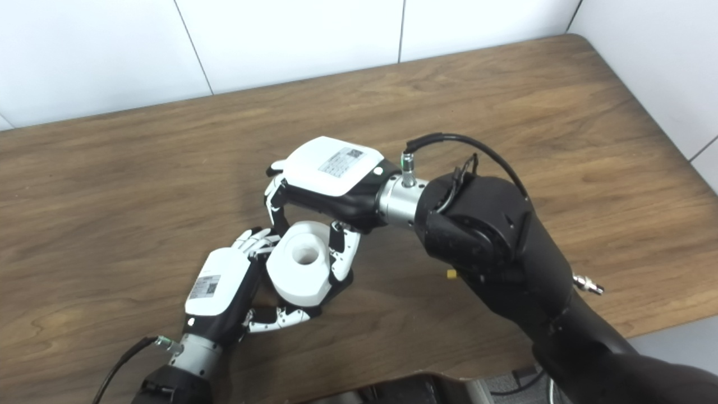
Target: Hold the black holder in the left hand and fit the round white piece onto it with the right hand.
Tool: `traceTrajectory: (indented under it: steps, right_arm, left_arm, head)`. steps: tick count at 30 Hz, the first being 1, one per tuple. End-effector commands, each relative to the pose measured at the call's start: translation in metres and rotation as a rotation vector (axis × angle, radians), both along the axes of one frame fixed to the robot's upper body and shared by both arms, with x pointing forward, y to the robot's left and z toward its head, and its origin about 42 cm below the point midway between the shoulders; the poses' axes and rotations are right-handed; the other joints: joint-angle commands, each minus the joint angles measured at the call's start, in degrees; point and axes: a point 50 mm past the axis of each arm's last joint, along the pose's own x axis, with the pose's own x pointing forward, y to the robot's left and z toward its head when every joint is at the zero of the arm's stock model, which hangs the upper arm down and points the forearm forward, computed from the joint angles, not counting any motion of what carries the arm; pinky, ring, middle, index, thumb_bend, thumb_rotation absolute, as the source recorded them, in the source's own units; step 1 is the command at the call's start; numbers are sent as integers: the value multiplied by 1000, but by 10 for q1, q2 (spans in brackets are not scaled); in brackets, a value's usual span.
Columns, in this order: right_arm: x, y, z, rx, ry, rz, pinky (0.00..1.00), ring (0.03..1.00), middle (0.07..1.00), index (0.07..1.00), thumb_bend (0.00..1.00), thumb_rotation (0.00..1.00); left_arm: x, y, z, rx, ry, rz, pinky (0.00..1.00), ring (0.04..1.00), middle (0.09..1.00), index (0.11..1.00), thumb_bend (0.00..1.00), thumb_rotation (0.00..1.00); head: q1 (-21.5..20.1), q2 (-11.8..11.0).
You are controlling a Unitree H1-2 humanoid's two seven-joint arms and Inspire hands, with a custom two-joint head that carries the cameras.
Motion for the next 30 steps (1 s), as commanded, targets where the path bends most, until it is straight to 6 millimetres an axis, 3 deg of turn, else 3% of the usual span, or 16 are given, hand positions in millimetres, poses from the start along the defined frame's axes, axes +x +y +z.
traceTrajectory:
  steps: [1,30]
  right_arm:
    - [-1,0,1,-22,-32,4,859,927,803,484,523,130]
    - [1,-8,8,-42,-35,0,832,923,792,483,523,129]
  left_arm:
    - [-2,-2,-10,41,47,-17,922,873,799,487,520,53]
    - [0,1,-8,46,49,-18,915,862,795,487,521,52]
  head:
    - [-2,1]
    - [-10,5]
